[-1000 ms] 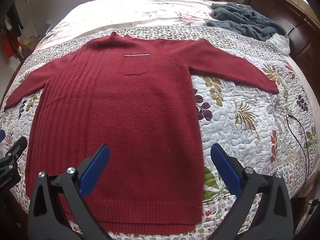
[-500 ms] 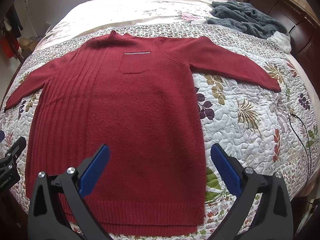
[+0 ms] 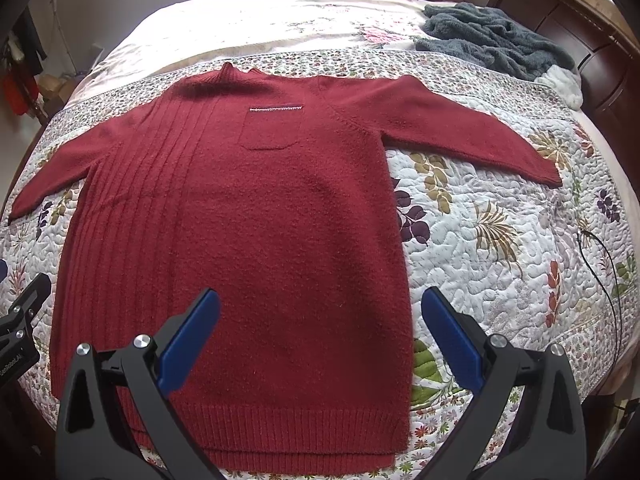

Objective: Fold small clothes

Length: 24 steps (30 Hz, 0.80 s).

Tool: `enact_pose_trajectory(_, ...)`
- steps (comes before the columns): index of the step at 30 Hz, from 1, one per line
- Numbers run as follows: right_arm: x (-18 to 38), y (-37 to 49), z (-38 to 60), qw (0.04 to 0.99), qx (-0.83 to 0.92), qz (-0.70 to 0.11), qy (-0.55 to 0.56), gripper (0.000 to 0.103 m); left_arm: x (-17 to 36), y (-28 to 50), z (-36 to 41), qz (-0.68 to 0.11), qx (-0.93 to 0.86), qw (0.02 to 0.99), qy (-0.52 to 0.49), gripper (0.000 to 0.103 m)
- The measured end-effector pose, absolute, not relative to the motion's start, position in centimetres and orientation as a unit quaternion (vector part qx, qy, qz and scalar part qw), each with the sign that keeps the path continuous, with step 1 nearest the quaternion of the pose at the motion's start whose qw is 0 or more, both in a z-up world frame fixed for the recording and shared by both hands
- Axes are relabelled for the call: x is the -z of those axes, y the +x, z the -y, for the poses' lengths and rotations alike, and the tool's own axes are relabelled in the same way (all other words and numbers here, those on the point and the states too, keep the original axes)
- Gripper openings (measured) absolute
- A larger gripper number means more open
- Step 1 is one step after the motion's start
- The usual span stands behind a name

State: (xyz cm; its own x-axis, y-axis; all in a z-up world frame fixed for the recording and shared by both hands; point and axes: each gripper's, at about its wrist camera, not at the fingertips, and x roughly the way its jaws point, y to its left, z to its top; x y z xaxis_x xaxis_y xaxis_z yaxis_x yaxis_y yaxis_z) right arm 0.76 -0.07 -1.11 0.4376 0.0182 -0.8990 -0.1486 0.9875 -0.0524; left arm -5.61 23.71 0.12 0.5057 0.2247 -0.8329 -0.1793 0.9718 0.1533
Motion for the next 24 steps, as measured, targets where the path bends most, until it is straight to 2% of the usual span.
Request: enact_pose_trajectory(24, 1.19, 1.03, 0.43, 0.846, -0.049, -0.528, -0.057, 0.100, -0.19, -5.43, -23.65, -0.481, -0.122, 0.868, 0.031, 0.099)
